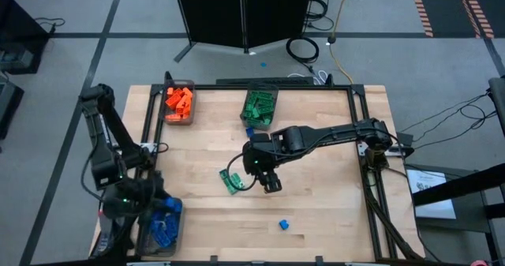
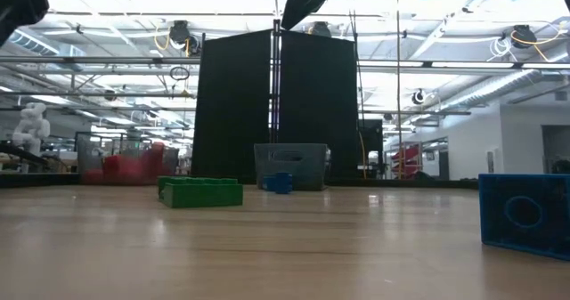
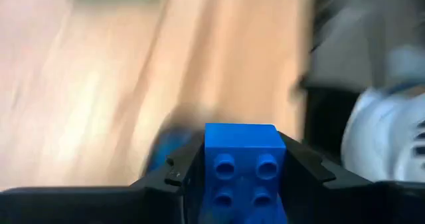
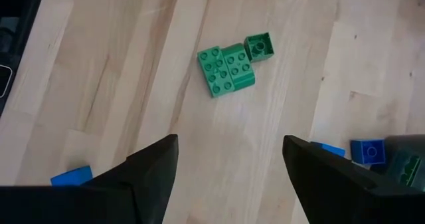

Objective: Sort blocks
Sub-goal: Put the blue game piece into the bottom left black transparent bin

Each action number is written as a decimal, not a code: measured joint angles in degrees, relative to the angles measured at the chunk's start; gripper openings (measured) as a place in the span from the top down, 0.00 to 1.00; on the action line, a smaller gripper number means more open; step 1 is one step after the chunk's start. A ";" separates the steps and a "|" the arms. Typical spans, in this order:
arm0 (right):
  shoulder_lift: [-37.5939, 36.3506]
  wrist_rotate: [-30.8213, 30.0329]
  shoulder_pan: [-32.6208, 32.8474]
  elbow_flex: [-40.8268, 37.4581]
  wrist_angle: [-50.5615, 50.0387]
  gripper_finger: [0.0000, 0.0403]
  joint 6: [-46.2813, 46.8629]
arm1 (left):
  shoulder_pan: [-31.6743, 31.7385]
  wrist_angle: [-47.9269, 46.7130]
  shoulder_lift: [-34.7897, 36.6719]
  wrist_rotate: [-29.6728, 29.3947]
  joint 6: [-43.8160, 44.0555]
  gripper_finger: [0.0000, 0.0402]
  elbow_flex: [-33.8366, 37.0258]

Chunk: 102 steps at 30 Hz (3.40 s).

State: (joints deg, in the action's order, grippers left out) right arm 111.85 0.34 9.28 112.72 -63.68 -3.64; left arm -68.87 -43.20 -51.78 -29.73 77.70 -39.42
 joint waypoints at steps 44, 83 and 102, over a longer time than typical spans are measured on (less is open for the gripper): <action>-0.02 -0.07 -0.28 0.01 0.87 0.34 -0.15 | 7.99 -4.79 -19.84 42.03 -5.73 0.64 -9.42; 17.87 -3.32 -14.91 -7.62 12.46 0.34 -11.65 | 8.17 -1.04 -19.76 33.98 -9.51 0.36 -9.33; 18.93 -3.45 -17.81 -7.62 8.71 0.34 -8.73 | 8.17 -1.00 -19.76 29.37 -9.58 0.36 -9.33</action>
State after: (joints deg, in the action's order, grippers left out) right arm 130.78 -3.11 -8.54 105.10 -54.97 -12.37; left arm -60.71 -44.21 -71.55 -0.36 68.12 -48.75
